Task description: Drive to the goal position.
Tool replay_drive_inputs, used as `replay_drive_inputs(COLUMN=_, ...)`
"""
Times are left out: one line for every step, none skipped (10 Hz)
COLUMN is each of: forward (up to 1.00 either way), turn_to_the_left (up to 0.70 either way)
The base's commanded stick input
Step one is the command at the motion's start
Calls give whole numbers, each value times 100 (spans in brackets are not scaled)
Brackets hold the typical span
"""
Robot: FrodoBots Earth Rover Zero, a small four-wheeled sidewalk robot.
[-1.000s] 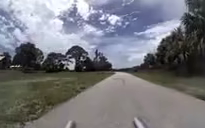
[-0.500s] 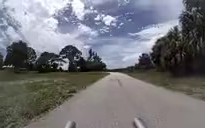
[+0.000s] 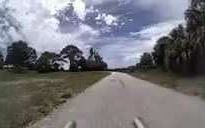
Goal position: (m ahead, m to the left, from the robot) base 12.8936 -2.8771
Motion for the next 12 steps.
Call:
replay_drive_inputs(forward=85, turn_to_the_left=0)
replay_drive_inputs(forward=85, turn_to_the_left=0)
replay_drive_inputs(forward=85, turn_to_the_left=0)
replay_drive_inputs(forward=85, turn_to_the_left=-12)
replay_drive_inputs(forward=85, turn_to_the_left=-34)
replay_drive_inputs(forward=85, turn_to_the_left=-27)
replay_drive_inputs(forward=85, turn_to_the_left=-10)
replay_drive_inputs(forward=85, turn_to_the_left=0)
replay_drive_inputs(forward=85, turn_to_the_left=0)
replay_drive_inputs(forward=85, turn_to_the_left=0)
replay_drive_inputs(forward=85, turn_to_the_left=0)
replay_drive_inputs(forward=85, turn_to_the_left=0)
